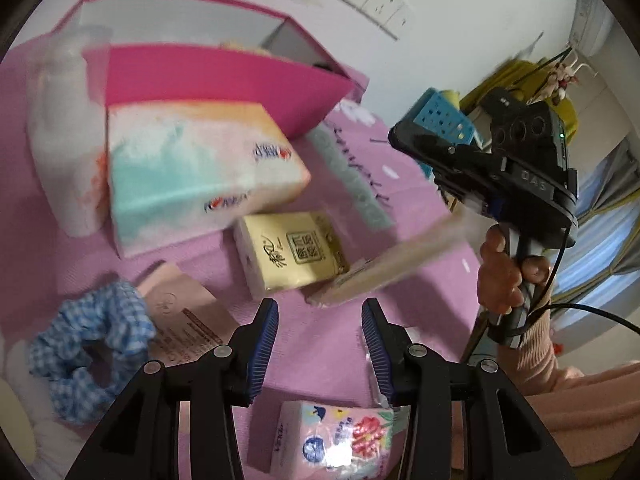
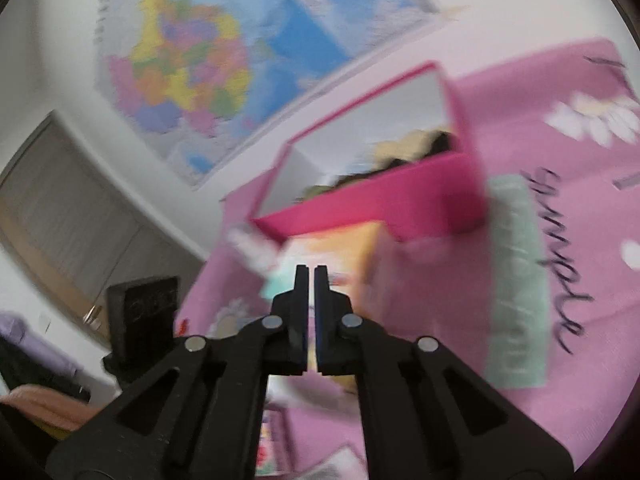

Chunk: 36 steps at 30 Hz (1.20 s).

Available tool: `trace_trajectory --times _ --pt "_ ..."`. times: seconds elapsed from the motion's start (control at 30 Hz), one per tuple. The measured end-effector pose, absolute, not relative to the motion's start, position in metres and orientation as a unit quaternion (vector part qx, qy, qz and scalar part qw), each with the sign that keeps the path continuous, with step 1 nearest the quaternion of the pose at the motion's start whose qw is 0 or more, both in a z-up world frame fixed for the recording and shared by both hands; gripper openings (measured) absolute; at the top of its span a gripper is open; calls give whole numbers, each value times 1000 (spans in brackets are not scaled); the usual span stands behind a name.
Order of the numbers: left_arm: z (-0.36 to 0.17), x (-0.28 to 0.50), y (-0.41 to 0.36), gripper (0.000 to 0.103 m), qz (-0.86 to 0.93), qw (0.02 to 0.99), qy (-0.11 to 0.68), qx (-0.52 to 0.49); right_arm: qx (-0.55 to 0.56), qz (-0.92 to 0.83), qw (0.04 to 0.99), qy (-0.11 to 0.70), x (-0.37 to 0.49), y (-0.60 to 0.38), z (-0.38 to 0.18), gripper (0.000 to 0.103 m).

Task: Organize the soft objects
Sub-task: 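Grasp the white-and-yellow wipes packet with the right tool and lift it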

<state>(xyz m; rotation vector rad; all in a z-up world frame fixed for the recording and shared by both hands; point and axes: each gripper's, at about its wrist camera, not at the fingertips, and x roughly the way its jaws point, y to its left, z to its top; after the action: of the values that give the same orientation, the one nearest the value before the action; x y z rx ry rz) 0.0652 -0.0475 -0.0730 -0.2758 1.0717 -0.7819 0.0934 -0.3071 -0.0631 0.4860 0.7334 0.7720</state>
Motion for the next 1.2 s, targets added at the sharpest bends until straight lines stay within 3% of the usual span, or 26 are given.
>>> trace_trajectory --times 0.13,0.37,0.47,0.57,0.93,1.0,1.07,1.2 --pt "-75 62 -64 43 -372 778 493 -114 254 318 836 369 98 -321 -87 20" --pt "-77 53 -81 43 -371 773 505 -96 228 323 822 409 101 -305 -105 22" --pt "-76 50 -77 45 -380 766 510 -92 202 320 818 433 87 -310 -109 38" --pt "-78 49 -88 47 -388 757 519 -78 191 322 802 466 68 -319 -118 43" --pt "-89 44 -116 48 -424 722 544 -62 193 348 777 487 21 -320 -135 43" --pt "-87 44 -118 51 -416 727 543 -60 180 339 788 482 22 -315 -133 37" --pt "-85 45 -113 51 -407 733 542 -62 174 334 794 477 25 -313 -129 25" --pt "-67 50 -101 50 -401 750 520 -81 164 338 814 444 34 -310 -106 20"
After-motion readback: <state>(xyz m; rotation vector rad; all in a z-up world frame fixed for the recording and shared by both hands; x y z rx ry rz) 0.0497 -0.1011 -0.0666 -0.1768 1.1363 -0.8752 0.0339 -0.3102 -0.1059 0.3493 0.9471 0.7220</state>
